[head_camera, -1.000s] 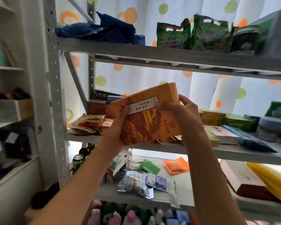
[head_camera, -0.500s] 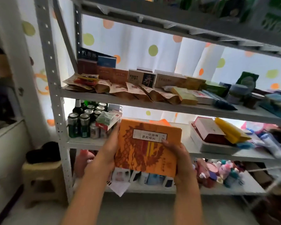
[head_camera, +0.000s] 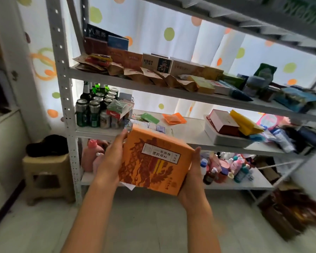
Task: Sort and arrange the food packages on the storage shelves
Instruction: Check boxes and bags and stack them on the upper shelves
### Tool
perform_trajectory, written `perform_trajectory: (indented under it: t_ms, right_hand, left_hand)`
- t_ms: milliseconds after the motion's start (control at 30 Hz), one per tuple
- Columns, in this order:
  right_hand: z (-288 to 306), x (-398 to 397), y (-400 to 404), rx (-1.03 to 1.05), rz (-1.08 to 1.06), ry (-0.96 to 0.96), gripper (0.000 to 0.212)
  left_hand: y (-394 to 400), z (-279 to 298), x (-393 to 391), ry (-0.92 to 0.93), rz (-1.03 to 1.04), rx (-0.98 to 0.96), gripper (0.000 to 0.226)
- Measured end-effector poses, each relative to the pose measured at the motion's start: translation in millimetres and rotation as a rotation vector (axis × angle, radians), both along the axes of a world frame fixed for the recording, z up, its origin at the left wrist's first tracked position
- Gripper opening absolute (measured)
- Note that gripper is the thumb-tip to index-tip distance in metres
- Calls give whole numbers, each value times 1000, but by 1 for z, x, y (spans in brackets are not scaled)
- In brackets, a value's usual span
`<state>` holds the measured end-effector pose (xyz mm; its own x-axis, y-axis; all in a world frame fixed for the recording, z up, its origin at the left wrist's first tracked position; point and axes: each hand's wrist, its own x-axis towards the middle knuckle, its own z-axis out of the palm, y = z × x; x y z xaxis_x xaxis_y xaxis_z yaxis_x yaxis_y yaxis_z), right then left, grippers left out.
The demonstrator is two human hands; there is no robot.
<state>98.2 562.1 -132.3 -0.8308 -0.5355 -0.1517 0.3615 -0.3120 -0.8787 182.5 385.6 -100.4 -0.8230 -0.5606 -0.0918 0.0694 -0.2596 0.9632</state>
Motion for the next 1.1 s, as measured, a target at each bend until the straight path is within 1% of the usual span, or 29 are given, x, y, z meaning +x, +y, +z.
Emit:
perform_trajectory:
  t_ms: [67, 100, 167, 267, 333, 400, 433, 500, 533, 567, 600, 633, 667, 767, 833, 900, 1000, 1100]
  right_hand:
    - [-3, 5, -6, -55, 28, -111, 85]
    - [-4, 6, -7, -75, 23, -158, 86]
    - [3, 1, -13, -105, 23, -196, 81]
    - [19, -4, -16, -121, 120, -272, 67]
    - [24, -11, -14, -125, 223, -340, 69]
    - [26, -15, -12, -139, 308, -361, 72]
    - [24, -17, -11, -140, 340, -361, 72]
    - [20, -23, -14, -119, 336, -319, 77]
    - [20, -25, -15, -109, 313, -270, 88]
    - [20, -27, -18, -111, 285, -219, 104]
    - [19, -30, -20, -124, 250, -184, 117]
    - [16, -32, -23, -145, 220, -158, 125]
    - [14, -34, -25, -162, 202, -131, 127]
    - [13, -37, -23, -165, 179, -30, 122]
    - [17, -40, -18, -144, 189, 39, 122]
    - [24, -44, -12, -145, 199, 122, 117]
    - [29, -51, -2, -63, 212, 267, 107]
    - [25, -53, 1, 79, 218, 335, 113]
  left_hand:
    - [-2, -4, 5, -59, 18, -50, 68]
    - [-3, -6, 7, -68, 26, -75, 69]
    - [-8, -3, 9, -61, 90, -124, 63]
    - [-7, 14, 14, -29, 142, -200, 53]
    - [-2, 23, 15, 8, 175, -284, 42]
    - [2, 29, 15, 24, 192, -358, 40]
    - [3, 28, 16, 33, 205, -364, 39]
    - [2, 21, 15, 59, 229, -340, 44]
    - [3, 19, 14, 51, 233, -314, 49]
    - [5, 15, 14, 35, 228, -292, 54]
    - [7, 12, 13, 23, 217, -276, 56]
    - [10, 9, 12, 1, 216, -247, 54]
    - [12, 7, 12, -31, 210, -210, 52]
    - [6, 0, 12, -138, 163, -136, 50]
    - [5, -3, 12, -163, 103, -80, 51]
    - [6, -8, 11, -194, 34, -41, 52]
    - [11, -10, 8, -174, -24, 48, 55]
    - [12, -13, 7, -125, 20, 181, 60]
